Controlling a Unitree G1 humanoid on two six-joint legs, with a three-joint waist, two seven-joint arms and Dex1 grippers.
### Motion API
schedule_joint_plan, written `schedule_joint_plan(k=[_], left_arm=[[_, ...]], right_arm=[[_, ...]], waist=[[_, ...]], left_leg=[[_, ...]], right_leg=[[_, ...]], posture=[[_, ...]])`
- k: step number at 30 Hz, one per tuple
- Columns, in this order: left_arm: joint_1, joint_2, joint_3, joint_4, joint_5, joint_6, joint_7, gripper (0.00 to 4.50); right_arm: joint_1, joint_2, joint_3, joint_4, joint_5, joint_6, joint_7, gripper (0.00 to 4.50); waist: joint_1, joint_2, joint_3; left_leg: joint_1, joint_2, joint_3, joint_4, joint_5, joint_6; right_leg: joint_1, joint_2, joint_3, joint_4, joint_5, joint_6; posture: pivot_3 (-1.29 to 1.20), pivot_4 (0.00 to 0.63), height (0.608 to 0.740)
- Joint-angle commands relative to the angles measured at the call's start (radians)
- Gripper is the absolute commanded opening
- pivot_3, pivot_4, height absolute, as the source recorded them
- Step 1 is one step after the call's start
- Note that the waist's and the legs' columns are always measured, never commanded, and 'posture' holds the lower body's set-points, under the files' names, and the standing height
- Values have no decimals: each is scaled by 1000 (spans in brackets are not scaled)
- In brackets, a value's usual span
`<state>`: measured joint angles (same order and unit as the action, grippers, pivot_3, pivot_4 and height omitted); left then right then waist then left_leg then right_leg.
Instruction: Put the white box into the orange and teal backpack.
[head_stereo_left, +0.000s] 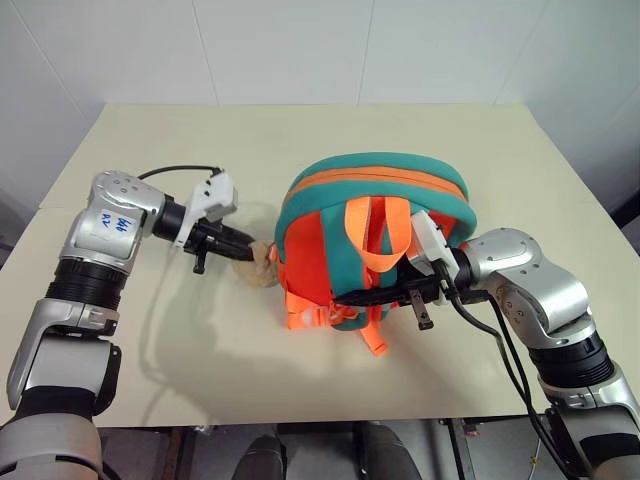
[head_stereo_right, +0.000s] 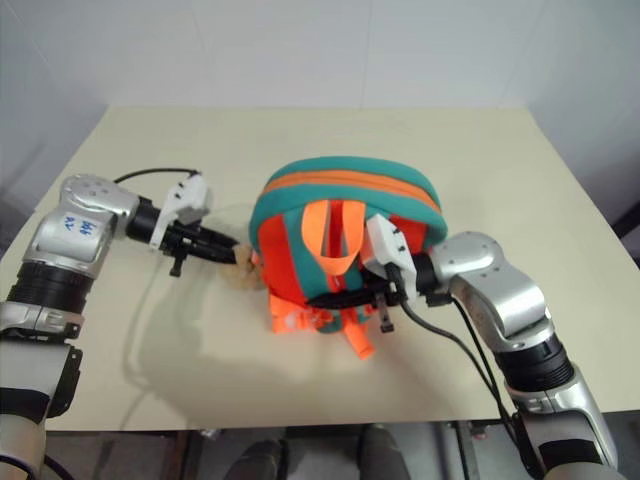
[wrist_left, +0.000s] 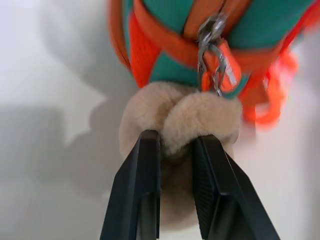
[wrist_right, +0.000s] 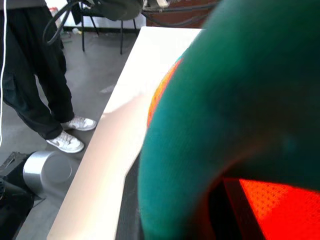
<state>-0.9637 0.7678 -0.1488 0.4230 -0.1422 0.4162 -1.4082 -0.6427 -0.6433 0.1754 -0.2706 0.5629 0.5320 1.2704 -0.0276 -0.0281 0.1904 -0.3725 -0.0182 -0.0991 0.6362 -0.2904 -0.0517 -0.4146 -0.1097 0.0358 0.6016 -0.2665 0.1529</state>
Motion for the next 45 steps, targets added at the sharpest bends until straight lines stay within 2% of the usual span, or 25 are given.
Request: schedule_joint_plan(k=[1, 7, 9, 10, 19, 24, 29, 36, 45], left_arm=[[25, 3, 92, -83, -70, 44, 52, 1846], [92, 19, 177, -191, -157, 142, 96, 3739], [110, 28, 191, -213, -170, 157, 107, 4353], [126, 37, 205, -225, -181, 166, 110, 4473], [214, 109, 296, -227, -234, 142, 121, 4473], [243, 123, 378, -184, -289, 97, 110, 4473], [275, 122, 465, -149, -360, 80, 100, 4473], [331, 97, 541, -132, -454, 38, 47, 4473], [342, 169, 497, -28, -393, -97, -53, 4473]], right_arm=[[10, -13, -42, -55, 33, 42, -40, 2220], [40, -18, -93, -105, 67, 108, -125, 4342], [51, -29, -107, -120, 76, 125, -140, 4500], [63, -43, -127, -134, 84, 141, -154, 4500], [180, -171, -292, -239, 156, 252, -247, 4500], [284, -264, -441, -305, 228, 308, -271, 4500], [404, -317, -600, -321, 233, 292, -277, 4500], [538, -311, -764, -222, 182, 180, -255, 4500], [572, -313, -845, -127, 175, 117, -259, 4500]], waist=[[0, 0, 0], [0, 0, 0], [1, 0, 0], [1, 0, 0], [2, 0, 0], [4, 0, 0], [5, 0, 0], [5, 0, 0], [3, 0, 0]], left_leg=[[0, 0, 0, 0, 0, 0], [0, 0, 0, 0, 0, 0], [0, 0, 0, 1, 0, 0], [0, 0, 0, 1, 0, 0], [0, 0, 0, 0, -1, 1], [0, 0, 0, 0, -1, 2], [1, 0, 1, 0, -1, 2], [1, 0, 1, 1, -2, 3], [2, 0, 1, 1, -2, 3]], right_leg=[[0, 0, 0, 0, 0, 0], [0, 0, 0, 0, 0, 0], [0, 0, 0, 1, 0, 0], [0, 0, 0, 1, 0, 0], [0, 0, 0, 0, 0, 0], [1, -1, 0, -2, 0, 0], [2, -1, 0, -2, 0, 0], [3, -1, 0, -2, 0, 0], [4, -1, 0, -6, 0, 0]], posture=[[0, 150, 740], [0, 150, 740], [0, 150, 740], [0, 150, 740], [0, 150, 740], [0, 150, 740], [0, 150, 740], [0, 150, 740], [0, 150, 740]])
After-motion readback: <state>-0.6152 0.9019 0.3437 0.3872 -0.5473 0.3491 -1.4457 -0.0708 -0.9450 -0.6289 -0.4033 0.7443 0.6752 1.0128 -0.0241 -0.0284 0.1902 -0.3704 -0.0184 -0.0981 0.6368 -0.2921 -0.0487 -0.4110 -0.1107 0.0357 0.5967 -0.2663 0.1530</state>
